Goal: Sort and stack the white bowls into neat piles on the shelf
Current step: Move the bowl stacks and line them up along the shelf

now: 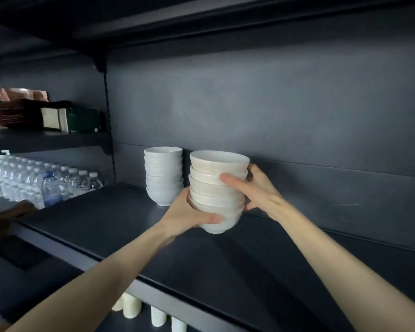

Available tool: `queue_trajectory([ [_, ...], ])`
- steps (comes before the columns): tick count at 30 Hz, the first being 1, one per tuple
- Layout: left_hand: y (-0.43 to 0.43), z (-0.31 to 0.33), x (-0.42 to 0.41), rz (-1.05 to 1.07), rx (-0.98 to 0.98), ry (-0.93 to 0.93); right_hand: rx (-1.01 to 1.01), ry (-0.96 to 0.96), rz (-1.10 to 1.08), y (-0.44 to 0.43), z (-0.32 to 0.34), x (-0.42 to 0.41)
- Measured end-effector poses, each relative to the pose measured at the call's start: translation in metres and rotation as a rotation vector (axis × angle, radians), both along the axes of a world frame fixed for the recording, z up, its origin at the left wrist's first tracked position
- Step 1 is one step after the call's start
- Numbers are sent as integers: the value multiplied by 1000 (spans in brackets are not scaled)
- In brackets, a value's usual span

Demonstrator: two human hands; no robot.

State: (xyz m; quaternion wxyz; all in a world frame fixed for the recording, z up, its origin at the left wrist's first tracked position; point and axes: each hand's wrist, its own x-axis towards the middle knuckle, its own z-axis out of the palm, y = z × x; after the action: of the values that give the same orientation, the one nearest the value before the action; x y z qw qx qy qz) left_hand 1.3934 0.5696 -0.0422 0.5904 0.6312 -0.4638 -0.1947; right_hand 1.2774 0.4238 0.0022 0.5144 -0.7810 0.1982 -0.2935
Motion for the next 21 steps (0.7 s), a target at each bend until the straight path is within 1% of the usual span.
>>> queue_trajectory([
  [6,-22,-13,75,-99,21,-17,8,13,-111,-8,-15,59],
  [13,-46,-33,141,-219,46,-35,14,35,-269,-6,-32,99],
  [21,-65,-46,176,-306,26,-21,22,37,-377,-3,-38,123],
])
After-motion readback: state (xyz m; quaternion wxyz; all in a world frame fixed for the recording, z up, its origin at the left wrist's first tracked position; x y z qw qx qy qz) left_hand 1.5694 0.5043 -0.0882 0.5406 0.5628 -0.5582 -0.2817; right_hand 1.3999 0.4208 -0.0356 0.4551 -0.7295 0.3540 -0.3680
